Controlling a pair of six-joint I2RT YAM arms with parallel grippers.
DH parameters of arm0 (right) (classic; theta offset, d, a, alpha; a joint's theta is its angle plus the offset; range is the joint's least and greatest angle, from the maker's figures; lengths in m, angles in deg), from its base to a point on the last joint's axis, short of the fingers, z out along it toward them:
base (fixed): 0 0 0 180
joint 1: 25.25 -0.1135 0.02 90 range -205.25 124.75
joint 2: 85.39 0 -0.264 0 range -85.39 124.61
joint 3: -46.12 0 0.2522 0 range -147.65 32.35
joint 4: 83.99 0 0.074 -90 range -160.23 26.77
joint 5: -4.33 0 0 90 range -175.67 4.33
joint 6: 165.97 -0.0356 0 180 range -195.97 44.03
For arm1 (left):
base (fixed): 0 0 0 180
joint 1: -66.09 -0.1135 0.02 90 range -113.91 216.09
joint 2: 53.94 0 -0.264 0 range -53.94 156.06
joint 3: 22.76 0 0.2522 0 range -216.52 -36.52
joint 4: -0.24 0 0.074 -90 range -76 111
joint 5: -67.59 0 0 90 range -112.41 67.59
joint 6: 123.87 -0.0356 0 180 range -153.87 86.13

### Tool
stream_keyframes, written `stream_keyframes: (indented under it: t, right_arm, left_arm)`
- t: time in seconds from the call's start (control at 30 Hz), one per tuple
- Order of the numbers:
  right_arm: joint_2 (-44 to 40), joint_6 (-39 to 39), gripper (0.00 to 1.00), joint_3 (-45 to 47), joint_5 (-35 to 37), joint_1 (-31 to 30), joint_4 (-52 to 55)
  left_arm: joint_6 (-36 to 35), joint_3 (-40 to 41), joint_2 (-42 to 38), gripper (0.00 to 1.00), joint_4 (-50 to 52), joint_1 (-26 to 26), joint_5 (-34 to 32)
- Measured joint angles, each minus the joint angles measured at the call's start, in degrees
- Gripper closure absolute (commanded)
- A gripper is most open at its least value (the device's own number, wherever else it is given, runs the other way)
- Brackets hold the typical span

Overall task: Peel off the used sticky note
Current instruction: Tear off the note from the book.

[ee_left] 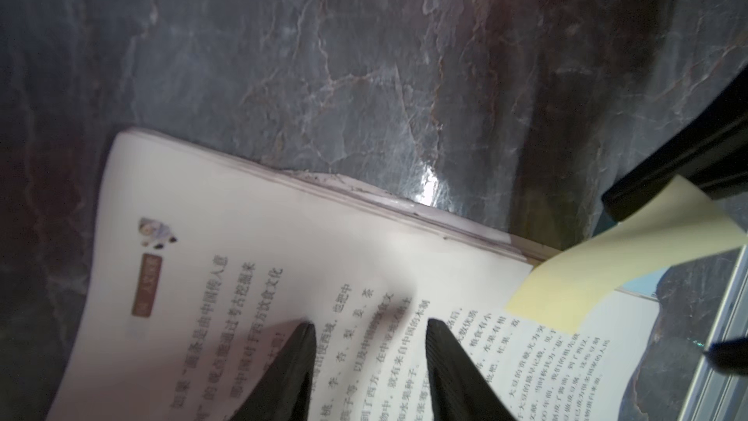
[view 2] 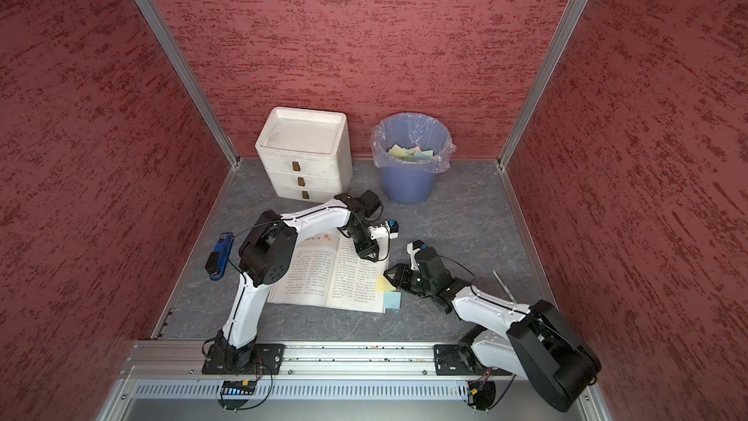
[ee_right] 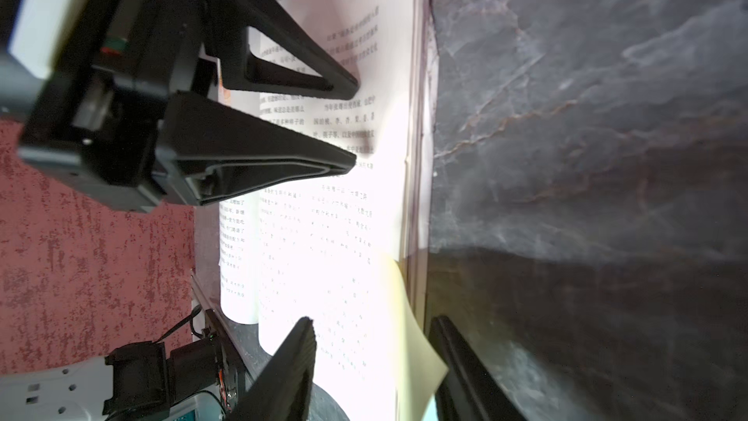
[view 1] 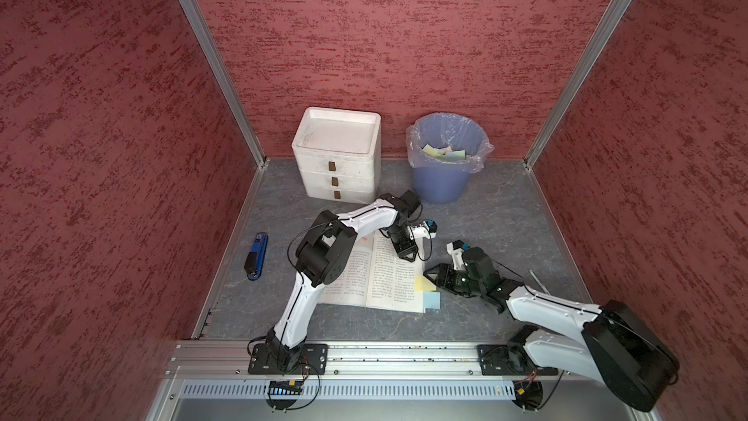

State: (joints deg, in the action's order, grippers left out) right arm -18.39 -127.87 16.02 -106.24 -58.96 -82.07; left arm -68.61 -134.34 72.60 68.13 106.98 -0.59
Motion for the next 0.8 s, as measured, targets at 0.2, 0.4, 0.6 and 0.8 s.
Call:
stream_keyframes:
  t: [0.2, 0.4, 0.6, 0.8]
  right_arm:
    - [0.11, 1.73, 0.66, -0.9, 0.66, 0.07, 3.74]
    - [1.09, 3.34, 0.75, -1.81, 1.49, 0.07, 5.77]
    - [1.16, 5.66, 0.91, -4.02, 2.97, 0.0, 8.7]
    - [2.01, 7.98, 1.0, -7.41, 5.05, -2.56, 11.3]
  left_arm:
    - [0.0, -0.42, 0.35, 0.53, 0.31, 0.66, -0.55]
    - [0.02, -0.68, 0.55, 0.53, 0.48, 0.83, -0.87]
    - [0.04, -0.68, 0.55, 0.54, 0.46, 0.85, -1.07]
    - [0.02, -0.68, 0.61, 0.56, 0.33, 0.85, -1.31]
